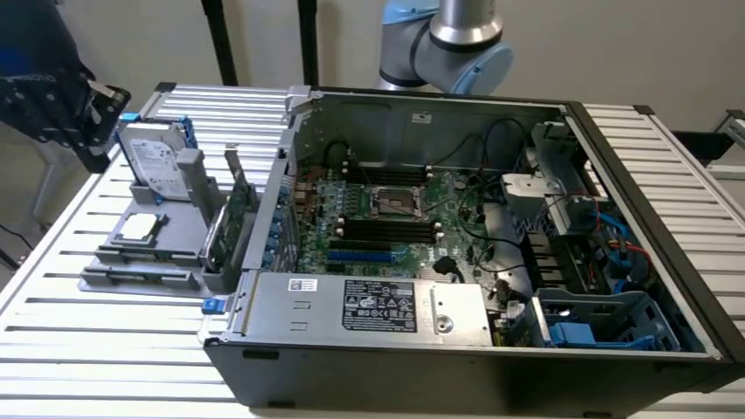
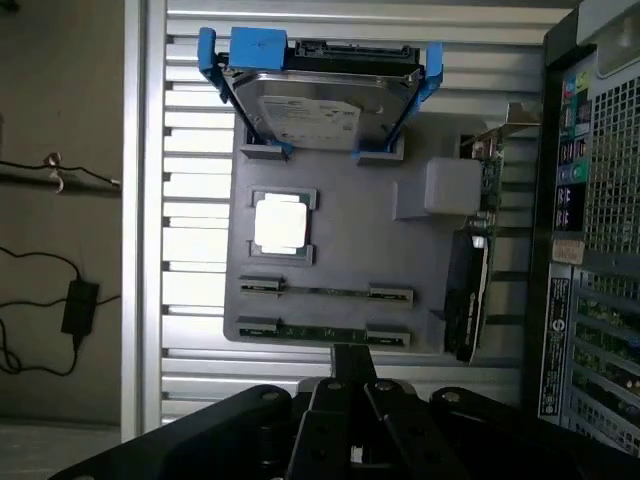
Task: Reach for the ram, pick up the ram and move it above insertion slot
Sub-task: 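Reach for the ram, then pick up the ram and move it above insertion slot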
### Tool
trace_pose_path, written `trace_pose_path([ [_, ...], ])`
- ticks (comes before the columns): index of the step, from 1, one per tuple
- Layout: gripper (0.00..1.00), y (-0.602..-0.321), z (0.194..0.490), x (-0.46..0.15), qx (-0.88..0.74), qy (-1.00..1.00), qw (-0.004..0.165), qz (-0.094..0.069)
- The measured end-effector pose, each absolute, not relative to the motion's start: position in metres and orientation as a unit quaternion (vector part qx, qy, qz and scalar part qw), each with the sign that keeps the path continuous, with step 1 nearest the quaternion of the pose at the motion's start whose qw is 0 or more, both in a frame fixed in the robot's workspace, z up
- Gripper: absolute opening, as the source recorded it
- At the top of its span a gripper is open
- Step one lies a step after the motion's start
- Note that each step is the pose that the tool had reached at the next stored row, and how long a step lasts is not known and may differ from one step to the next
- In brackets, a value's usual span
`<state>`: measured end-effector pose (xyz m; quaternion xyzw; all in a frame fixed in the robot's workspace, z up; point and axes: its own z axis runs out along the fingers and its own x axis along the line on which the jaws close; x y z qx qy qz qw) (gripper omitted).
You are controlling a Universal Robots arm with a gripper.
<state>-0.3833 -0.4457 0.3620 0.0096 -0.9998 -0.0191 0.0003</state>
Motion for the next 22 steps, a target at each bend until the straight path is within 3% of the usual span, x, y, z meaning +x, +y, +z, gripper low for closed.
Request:
trace_pose_path([
  [6, 0.11, -0.466, 0.354, -0.381, 0.01, -1.0, 0.0, -0.019],
  [22, 0.11, -0.467, 0.352, -0.381, 0.092, -0.996, 0.002, -0.019],
])
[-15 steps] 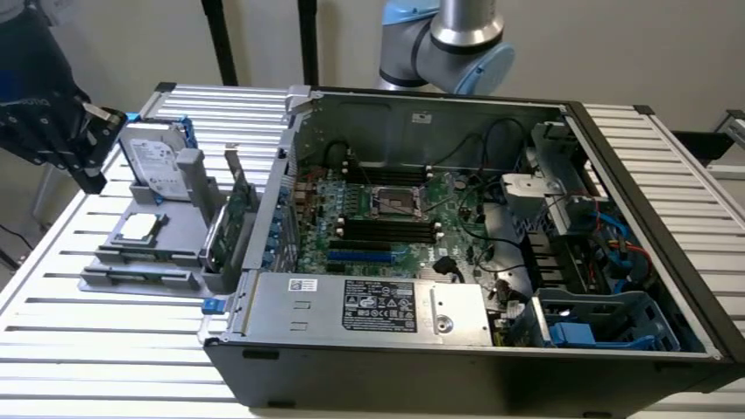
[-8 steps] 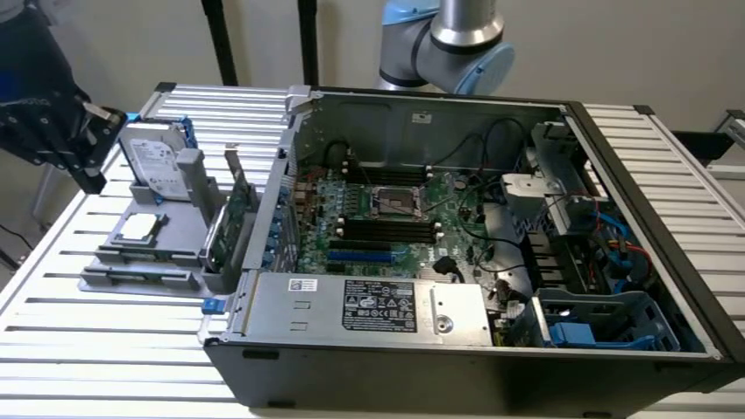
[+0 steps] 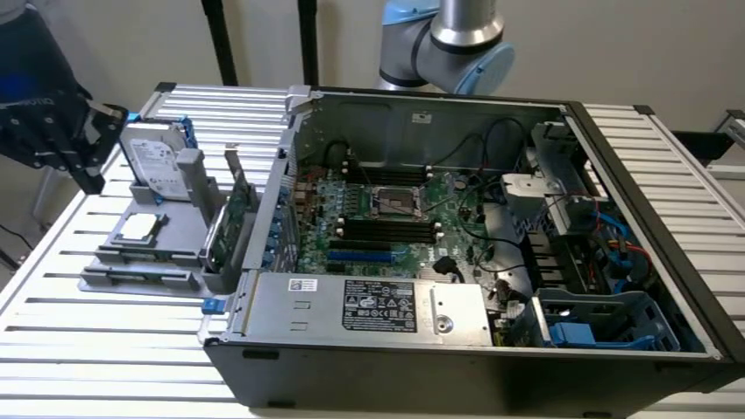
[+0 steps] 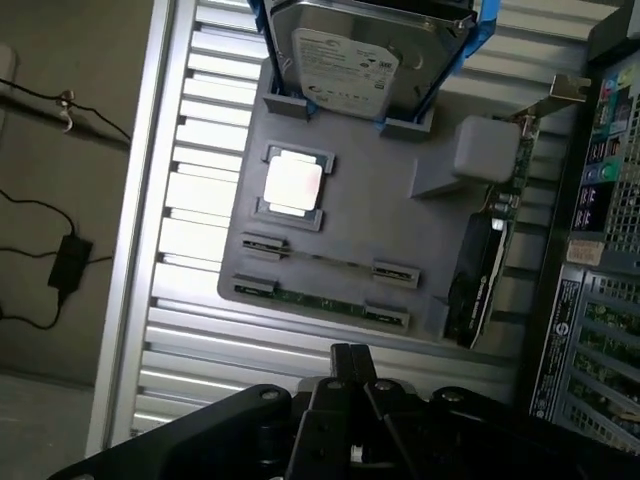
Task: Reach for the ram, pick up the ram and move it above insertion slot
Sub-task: 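Pick up the ram and move it above insertion slot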
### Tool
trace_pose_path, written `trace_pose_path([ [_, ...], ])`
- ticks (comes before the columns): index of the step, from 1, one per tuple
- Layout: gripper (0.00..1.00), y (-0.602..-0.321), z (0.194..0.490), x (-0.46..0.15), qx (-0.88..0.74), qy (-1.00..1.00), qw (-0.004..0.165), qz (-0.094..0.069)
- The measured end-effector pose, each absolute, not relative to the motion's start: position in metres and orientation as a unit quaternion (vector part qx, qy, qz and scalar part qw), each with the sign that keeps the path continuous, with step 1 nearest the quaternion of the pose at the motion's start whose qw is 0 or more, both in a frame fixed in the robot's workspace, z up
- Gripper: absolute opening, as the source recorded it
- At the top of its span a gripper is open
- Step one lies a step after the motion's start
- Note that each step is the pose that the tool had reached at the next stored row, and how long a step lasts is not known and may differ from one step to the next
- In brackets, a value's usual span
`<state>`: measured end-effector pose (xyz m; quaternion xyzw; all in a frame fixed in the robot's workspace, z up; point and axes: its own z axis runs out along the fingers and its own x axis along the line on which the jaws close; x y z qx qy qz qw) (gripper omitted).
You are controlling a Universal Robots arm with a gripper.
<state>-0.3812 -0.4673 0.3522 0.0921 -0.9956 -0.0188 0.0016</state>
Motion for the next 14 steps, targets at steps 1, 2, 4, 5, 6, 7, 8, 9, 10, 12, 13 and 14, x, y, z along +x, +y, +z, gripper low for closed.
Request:
trace_pose_path([
  [1, 0.11, -0.4673, 0.3516, -0.3812, 0.101, -0.995, 0.002, -0.019],
  [2, 0.11, -0.4673, 0.351, -0.3812, 0.111, -0.994, 0.002, -0.019],
  [4, 0.11, -0.4673, 0.3498, -0.3812, 0.128, -0.992, 0.002, -0.019],
  [5, 0.11, -0.4673, 0.3492, -0.3812, 0.137, -0.99, 0.002, -0.019],
  [6, 0.11, -0.4673, 0.3486, -0.3812, 0.147, -0.989, 0.003, -0.019],
  [7, 0.11, -0.4673, 0.3481, -0.3812, 0.155, -0.988, 0.003, -0.019],
  [8, 0.11, -0.4673, 0.3474, -0.3812, 0.165, -0.986, 0.003, -0.019],
  [9, 0.11, -0.4673, 0.3469, -0.3812, 0.173, -0.985, 0.003, -0.019],
  [10, 0.11, -0.4673, 0.3464, -0.3812, 0.182, -0.983, 0.003, -0.019],
  [12, 0.11, -0.4673, 0.3452, -0.3812, 0.2, -0.98, 0.004, -0.019],
  [13, 0.11, -0.4673, 0.3447, -0.3812, 0.209, -0.978, 0.004, -0.018],
  [14, 0.11, -0.4673, 0.3445, -0.3812, 0.218, -0.976, 0.004, -0.018],
])
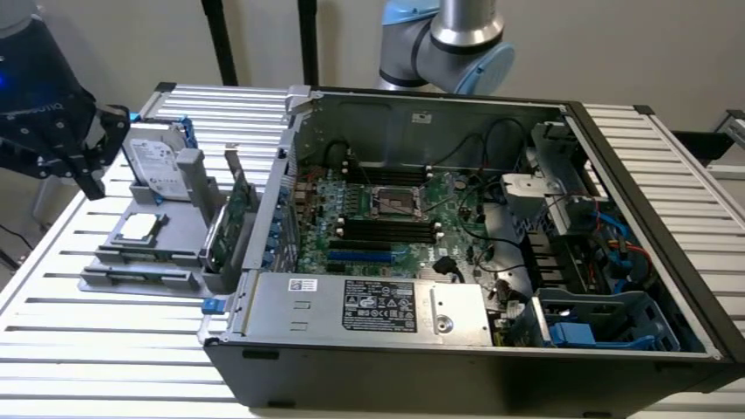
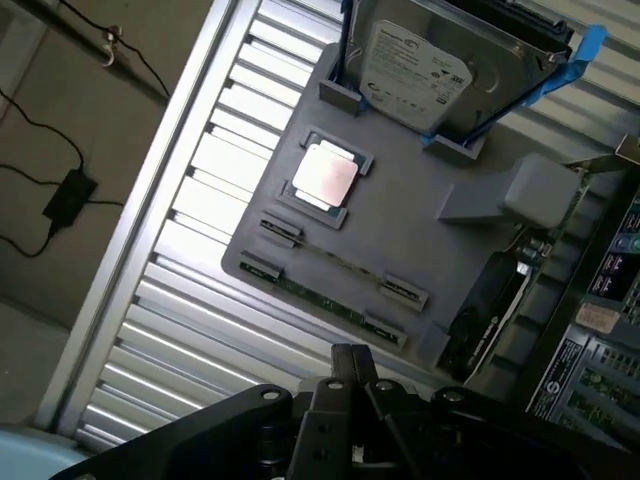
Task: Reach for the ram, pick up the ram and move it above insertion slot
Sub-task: 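Pick up the ram and move it above insertion slot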
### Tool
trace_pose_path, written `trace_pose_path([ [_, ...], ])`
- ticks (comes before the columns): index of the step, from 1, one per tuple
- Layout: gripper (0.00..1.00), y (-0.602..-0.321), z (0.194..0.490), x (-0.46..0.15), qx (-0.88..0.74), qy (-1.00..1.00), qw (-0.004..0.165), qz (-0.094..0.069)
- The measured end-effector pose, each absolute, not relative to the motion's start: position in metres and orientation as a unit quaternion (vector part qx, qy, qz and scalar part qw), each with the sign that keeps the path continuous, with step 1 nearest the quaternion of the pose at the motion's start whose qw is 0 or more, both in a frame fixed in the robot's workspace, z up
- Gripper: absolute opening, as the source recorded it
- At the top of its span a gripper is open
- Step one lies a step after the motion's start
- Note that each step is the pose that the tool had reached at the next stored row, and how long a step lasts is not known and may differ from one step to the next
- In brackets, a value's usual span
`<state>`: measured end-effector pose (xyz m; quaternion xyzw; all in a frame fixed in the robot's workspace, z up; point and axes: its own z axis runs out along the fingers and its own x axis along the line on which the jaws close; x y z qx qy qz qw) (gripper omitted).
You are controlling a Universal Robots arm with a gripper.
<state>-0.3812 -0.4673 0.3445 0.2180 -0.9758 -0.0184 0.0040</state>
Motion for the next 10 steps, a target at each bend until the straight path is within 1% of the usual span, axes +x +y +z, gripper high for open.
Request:
trace_pose_path([
  [10, 0.11, -0.4673, 0.3439, -0.3812, 0.306, -0.952, 0.006, -0.018],
])
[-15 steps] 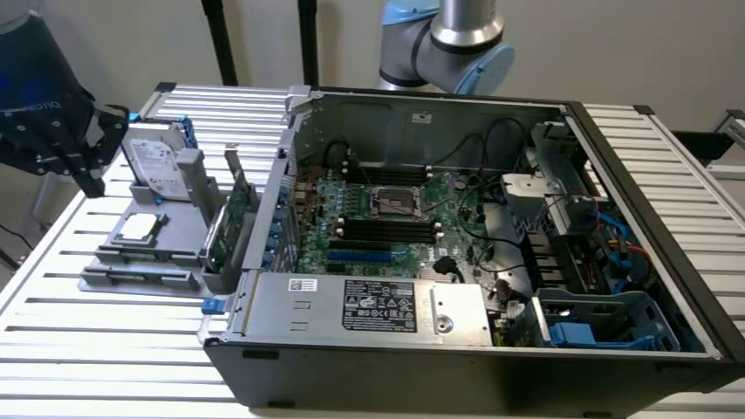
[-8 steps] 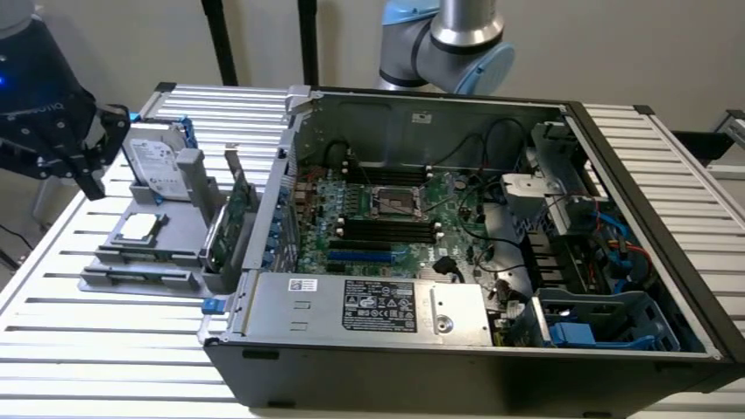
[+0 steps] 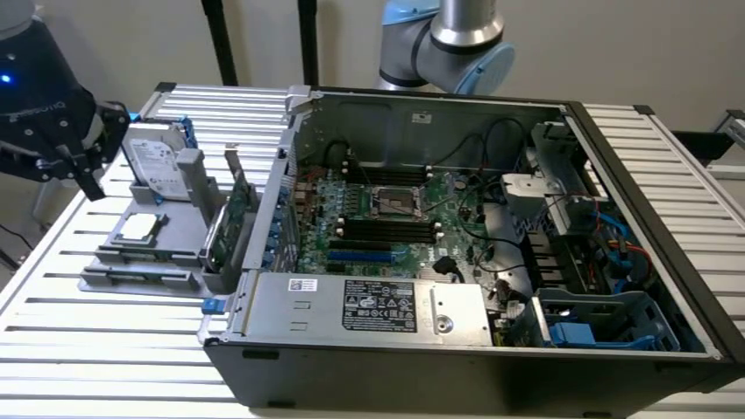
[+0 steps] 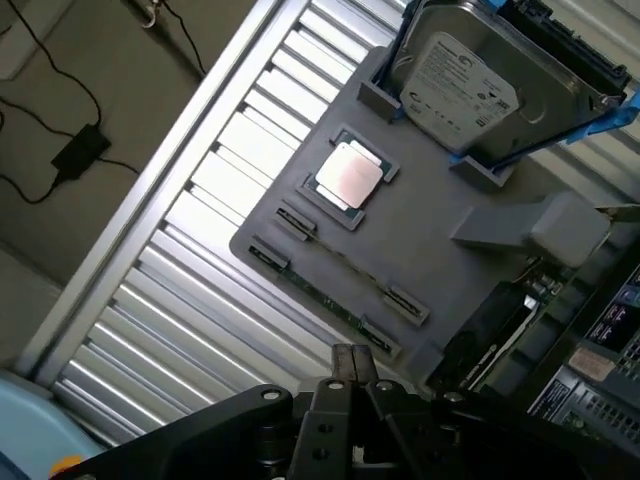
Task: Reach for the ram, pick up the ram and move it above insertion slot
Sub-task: 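Pick up the ram and move it above insertion slot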
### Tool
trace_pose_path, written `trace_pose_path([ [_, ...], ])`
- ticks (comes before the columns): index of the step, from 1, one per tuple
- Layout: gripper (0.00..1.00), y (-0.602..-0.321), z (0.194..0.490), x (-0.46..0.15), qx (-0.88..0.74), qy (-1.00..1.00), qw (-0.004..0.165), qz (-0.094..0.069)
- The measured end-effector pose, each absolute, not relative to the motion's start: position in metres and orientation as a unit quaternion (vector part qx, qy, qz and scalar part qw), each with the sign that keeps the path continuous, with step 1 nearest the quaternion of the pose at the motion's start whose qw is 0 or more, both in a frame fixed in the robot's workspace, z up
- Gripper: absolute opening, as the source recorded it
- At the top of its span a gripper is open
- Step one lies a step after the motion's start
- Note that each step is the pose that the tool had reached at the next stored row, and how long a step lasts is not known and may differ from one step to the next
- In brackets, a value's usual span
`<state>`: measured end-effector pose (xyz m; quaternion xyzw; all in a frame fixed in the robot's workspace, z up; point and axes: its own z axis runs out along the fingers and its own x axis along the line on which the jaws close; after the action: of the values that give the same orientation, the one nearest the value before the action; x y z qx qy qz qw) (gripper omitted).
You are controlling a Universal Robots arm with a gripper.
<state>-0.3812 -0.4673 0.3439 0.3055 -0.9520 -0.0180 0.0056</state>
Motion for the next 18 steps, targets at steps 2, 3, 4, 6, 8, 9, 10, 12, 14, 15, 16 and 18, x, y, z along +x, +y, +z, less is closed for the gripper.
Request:
trace_pose_path([
  [2, 0.11, -0.4673, 0.3437, -0.3812, 0.323, -0.946, 0.006, -0.018],
  [3, 0.11, -0.4673, 0.3436, -0.3812, 0.332, -0.943, 0.006, -0.018],
  [4, 0.11, -0.4673, 0.3436, -0.3812, 0.34, -0.94, 0.006, -0.018],
  [6, 0.11, -0.4673, 0.3434, -0.3812, 0.357, -0.934, 0.007, -0.018],
  [8, 0.11, -0.4673, 0.3433, -0.3812, 0.374, -0.927, 0.007, -0.018],
  [9, 0.11, -0.4673, 0.3432, -0.3812, 0.382, -0.924, 0.007, -0.018],
  [10, 0.11, -0.4673, 0.3432, -0.3812, 0.391, -0.92, 0.007, -0.017],
  [12, 0.11, -0.4673, 0.3431, -0.3812, 0.408, -0.913, 0.008, -0.017],
  [14, 0.11, -0.4673, 0.3429, -0.3812, 0.424, -0.906, 0.008, -0.017],
  [15, 0.11, -0.4674, 0.3428, -0.3812, 0.433, -0.901, 0.008, -0.017],
  [16, 0.11, -0.4673, 0.3427, -0.3812, 0.441, -0.898, 0.008, -0.017],
  [18, 0.11, -0.4673, 0.3426, -0.3812, 0.457, -0.889, 0.008, -0.017],
])
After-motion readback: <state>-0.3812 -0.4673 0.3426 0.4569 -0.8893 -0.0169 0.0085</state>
